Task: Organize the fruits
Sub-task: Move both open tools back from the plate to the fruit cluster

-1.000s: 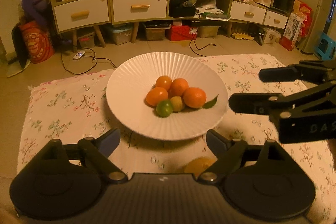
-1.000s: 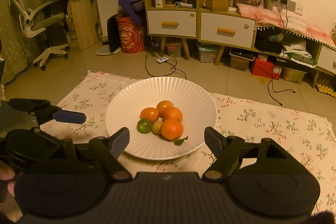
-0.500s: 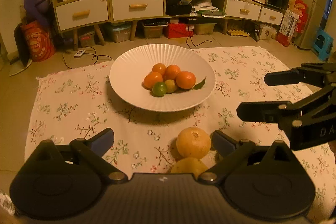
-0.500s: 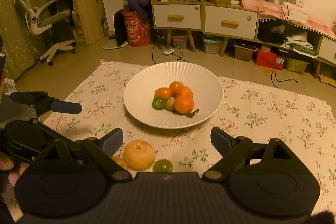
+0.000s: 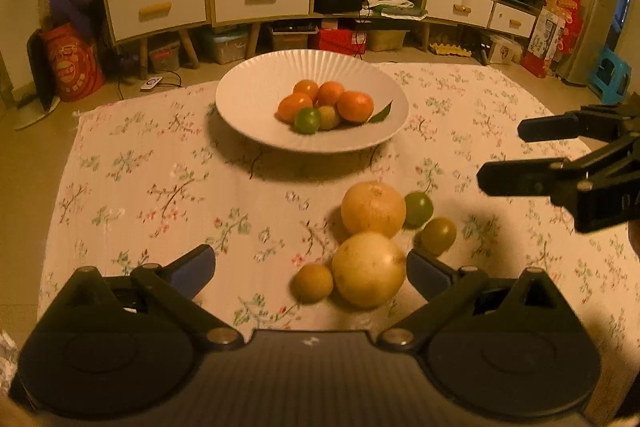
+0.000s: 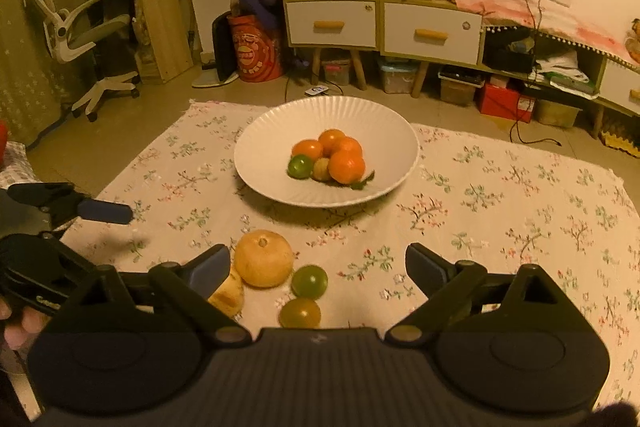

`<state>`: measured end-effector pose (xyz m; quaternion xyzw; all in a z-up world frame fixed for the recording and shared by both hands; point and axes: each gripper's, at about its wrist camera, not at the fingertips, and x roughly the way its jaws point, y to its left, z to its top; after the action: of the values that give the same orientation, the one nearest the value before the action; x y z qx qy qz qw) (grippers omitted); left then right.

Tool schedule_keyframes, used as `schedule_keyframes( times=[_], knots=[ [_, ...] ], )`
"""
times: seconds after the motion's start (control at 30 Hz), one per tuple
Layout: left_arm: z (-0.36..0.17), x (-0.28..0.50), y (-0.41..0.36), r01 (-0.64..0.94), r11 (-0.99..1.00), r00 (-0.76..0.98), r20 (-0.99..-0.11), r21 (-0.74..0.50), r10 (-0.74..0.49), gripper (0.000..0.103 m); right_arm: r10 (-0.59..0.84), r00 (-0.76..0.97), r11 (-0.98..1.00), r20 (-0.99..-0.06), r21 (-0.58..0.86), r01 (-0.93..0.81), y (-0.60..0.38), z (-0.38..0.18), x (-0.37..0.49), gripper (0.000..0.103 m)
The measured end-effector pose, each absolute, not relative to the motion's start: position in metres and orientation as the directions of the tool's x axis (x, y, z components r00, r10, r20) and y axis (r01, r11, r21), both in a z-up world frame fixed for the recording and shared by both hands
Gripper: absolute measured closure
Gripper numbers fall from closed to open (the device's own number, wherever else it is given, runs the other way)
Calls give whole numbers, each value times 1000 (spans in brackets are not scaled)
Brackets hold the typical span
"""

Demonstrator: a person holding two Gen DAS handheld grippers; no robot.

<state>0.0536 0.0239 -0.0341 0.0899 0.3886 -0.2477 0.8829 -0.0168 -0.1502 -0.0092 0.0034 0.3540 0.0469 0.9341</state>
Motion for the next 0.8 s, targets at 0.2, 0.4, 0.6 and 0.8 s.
schedule_keyframes(
  times=[0.2, 0.4, 0.6, 0.8],
  knots=[
    [-47, 47, 38, 504, 864, 593, -728, 3, -343, 0, 63, 742, 995, -667, -11, -95, -149, -25, -25, 9],
    [-59, 52, 47, 484, 875, 586, -749, 18, -309, 0, 64, 717, 992, -694, -31, -119, -146, -41, -31, 9],
    [-67, 58, 50, 485, 874, 580, -758, 28, -298, 5, 65, 694, 990, -717, -42, -135, -144, -51, -31, 10],
    [-74, 64, 44, 519, 855, 553, -770, 18, -319, 18, 74, 682, 989, -728, -36, -146, -142, -56, -29, 11]
  ],
)
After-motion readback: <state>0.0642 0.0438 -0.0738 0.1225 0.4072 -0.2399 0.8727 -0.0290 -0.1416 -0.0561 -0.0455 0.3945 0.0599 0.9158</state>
